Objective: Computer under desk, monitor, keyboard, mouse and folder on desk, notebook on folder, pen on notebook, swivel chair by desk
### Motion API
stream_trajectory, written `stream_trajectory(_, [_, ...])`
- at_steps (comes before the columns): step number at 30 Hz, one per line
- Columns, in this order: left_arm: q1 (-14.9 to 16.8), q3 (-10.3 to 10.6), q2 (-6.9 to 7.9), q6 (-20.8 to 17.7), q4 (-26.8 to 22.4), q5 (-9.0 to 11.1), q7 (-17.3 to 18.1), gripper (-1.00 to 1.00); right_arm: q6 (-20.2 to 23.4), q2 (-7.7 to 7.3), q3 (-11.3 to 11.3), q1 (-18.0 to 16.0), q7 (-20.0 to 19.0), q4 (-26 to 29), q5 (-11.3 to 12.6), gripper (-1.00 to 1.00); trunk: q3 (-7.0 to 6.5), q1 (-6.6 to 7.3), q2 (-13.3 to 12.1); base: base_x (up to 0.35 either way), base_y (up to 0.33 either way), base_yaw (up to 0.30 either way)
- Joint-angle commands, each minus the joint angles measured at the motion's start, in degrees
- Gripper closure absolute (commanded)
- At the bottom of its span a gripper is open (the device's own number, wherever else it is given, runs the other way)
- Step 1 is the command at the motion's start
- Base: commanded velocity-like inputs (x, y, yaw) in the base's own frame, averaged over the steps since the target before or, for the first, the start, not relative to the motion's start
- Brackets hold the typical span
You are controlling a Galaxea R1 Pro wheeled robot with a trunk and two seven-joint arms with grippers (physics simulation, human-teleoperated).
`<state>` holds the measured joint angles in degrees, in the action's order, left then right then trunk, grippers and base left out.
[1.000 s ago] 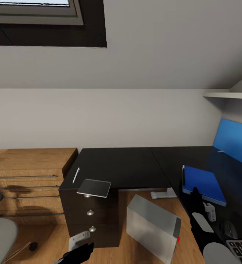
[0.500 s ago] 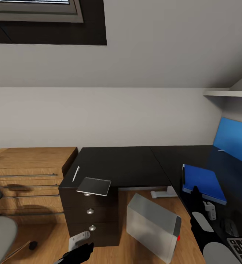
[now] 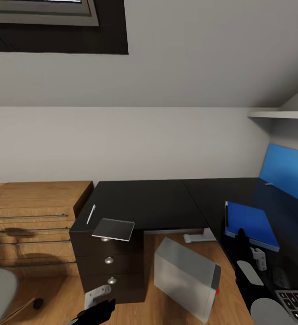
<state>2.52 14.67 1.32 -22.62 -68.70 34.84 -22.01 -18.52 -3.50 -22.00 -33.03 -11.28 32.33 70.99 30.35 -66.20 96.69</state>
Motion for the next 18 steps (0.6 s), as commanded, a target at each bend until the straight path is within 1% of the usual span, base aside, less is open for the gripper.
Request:
stream_trajectory(1, [0.03, 0.16, 0.06, -0.06, -0.11, 0.58, -0.58, -1.0, -0.05, -0.01, -0.24, -0.02, -0.06, -0.78, 0.9, 1.0, 0.13, 0.0, 0.03, 0.0, 0.0, -0.128])
stream_trajectory(4, [0.03, 0.13, 0.07, -0.06, -0.11, 0.58, -0.58, -1.0, -0.04, -0.01, -0.24, -0.01, -0.06, -0.78, 0.89, 1.0, 0.2, 0.0, 0.03, 0.0, 0.0, -0.066])
stream_trajectory(13, [0.03, 0.12, 0.09, -0.06, -0.11, 0.58, -0.58, -1.0, -0.03, -0.01, -0.24, -0.02, -0.06, -0.81, 0.84, 1.0, 0.22, 0.0, 0.03, 0.0, 0.0, -0.005])
stream_trajectory(15, [0.03, 0.13, 0.09, -0.06, -0.11, 0.51, -0.58, -1.0, -0.03, 0.0, -0.24, -0.02, -0.06, -0.85, 0.85, 1.0, -0.14, 0.44, -0.77, 0.0, 0.0, 0.0])
stream_trajectory(18, [0.03, 0.1, 0.09, -0.06, -0.11, 0.57, -0.58, -1.0, -0.03, 0.02, -0.24, 0.0, -0.09, -0.86, 0.76, 1.0, -0.14, 0.44, -0.77, 0.0, 0.0, 0.0])
